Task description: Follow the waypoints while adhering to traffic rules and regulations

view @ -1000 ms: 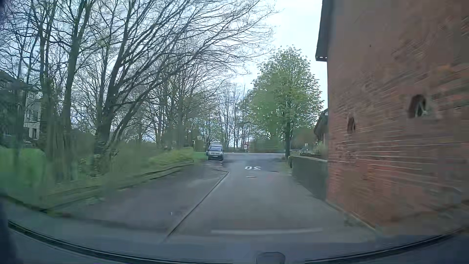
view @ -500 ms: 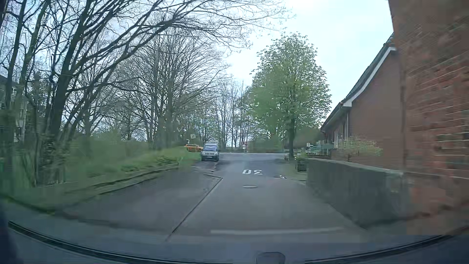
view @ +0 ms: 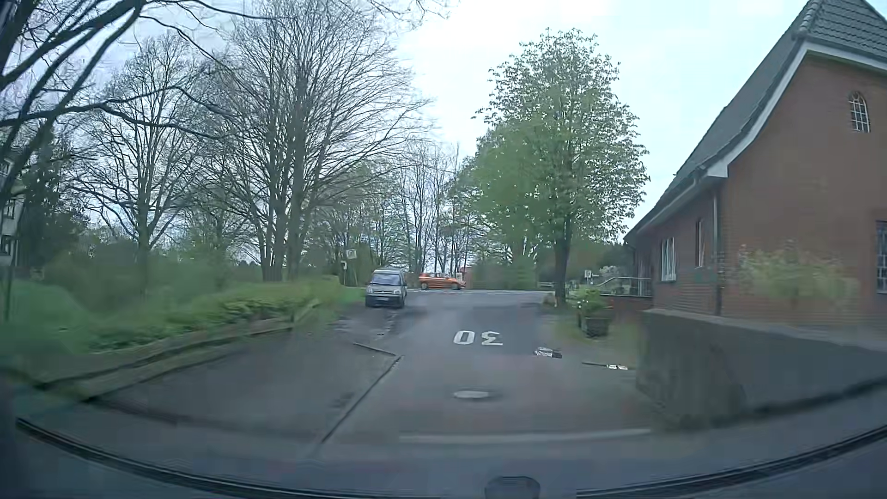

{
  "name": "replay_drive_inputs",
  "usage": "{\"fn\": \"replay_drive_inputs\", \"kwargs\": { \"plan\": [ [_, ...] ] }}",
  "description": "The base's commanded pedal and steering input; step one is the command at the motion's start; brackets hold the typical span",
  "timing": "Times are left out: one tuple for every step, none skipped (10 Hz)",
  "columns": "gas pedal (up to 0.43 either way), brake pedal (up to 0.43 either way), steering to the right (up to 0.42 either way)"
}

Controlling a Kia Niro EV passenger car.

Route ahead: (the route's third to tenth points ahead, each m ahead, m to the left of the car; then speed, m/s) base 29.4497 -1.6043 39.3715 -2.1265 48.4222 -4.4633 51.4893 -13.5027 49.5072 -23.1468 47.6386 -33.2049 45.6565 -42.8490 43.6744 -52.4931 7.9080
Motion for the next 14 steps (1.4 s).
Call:
{"fn": "replay_drive_inputs", "kwargs": {
  "plan": [
    [0.047, 0.0, 0.005],
    [0.047, 0.0, 0.006],
    [0.047, 0.0, 0.006],
    [0.047, 0.006, 0.006],
    [0.047, 0.0, 0.005],
    [0.047, 0.0, 0.006],
    [0.047, 0.0, 0.006],
    [0.047, 0.0, 0.006],
    [0.039, 0.006, 0.007],
    [0.028, 0.0, 0.007],
    [0.028, 0.0, 0.006],
    [0.028, 0.0, 0.005],
    [0.028, 0.0, 0.005],
    [0.028, 0.0, 0.003]
  ]
}}
